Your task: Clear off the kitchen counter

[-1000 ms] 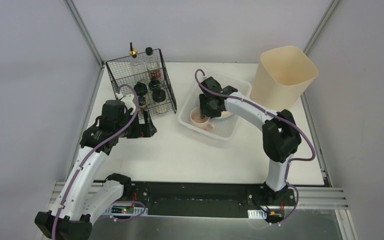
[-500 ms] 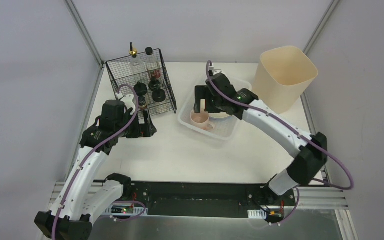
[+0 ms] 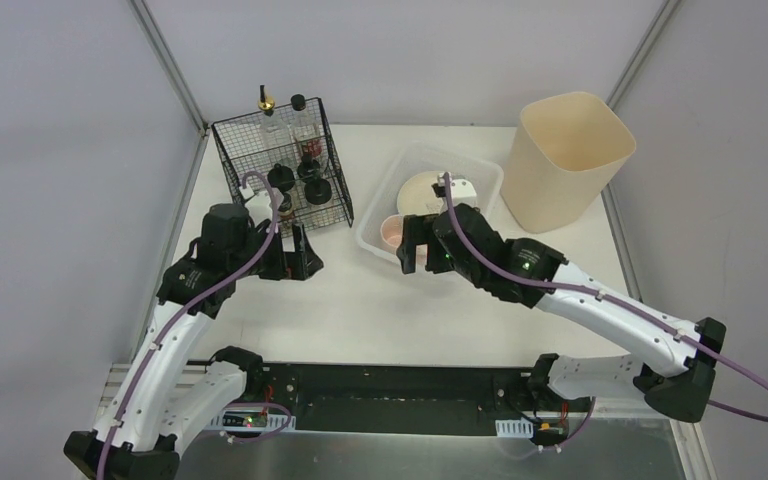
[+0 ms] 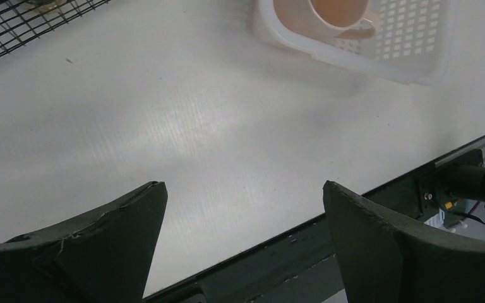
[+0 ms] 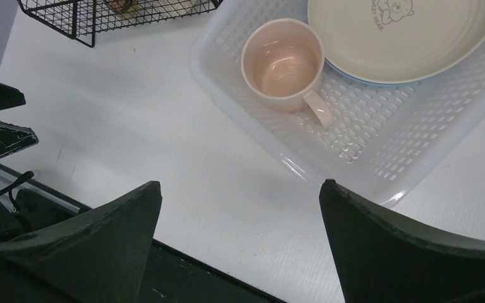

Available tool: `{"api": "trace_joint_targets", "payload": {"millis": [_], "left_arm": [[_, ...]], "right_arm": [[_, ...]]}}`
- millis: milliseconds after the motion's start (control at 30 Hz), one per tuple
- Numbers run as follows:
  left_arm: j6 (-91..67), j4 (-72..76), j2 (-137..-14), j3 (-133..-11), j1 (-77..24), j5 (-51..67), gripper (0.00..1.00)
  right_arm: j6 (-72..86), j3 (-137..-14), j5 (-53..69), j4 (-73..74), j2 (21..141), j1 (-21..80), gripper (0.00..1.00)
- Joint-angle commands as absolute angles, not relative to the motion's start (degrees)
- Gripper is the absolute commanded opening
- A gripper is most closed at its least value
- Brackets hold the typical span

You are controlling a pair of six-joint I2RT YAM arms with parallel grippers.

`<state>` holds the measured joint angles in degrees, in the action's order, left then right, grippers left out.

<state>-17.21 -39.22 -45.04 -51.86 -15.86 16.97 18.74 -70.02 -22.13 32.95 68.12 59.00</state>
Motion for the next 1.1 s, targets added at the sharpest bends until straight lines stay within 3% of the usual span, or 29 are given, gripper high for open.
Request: {"api": "trace_joint_targets", "payload": {"millis": [0, 367, 667, 900, 1000, 1067], "left_arm": [[-18.4, -36.7, -44.2, -51.5, -18.6, 19.2, 0.99], [-24.5, -36.7, -44.2, -50.9, -31.3, 11.7, 0.99], [-25.2, -36.7, -42.6, -50.4, -31.9, 7.7, 0.99], [-23.7, -36.7, -40.9, -49.9, -31.9, 7.0, 0.99], [-24.1, -36.7, -41.1, -49.8, -31.9, 7.3, 0.99], [-24.2, -36.7, -41.4, -49.8, -31.9, 7.3, 0.99]], "right_arm": [[24.3, -67.6, -31.8, 33.6, 63.7, 62.5, 0.99], [36.7, -67.3, -52.9, 46.7, 63.7, 65.9, 0.99], [36.9, -64.1, -53.1, 49.1, 63.5, 66.0, 0.99], [33.6, -64.4, -46.6, 47.7, 63.0, 66.0, 0.99], [28.4, -61.9, -42.3, 40.4, 59.1, 65.9, 0.99], [28.9, -61.4, -45.6, 39.5, 58.6, 65.8, 0.99]]}}
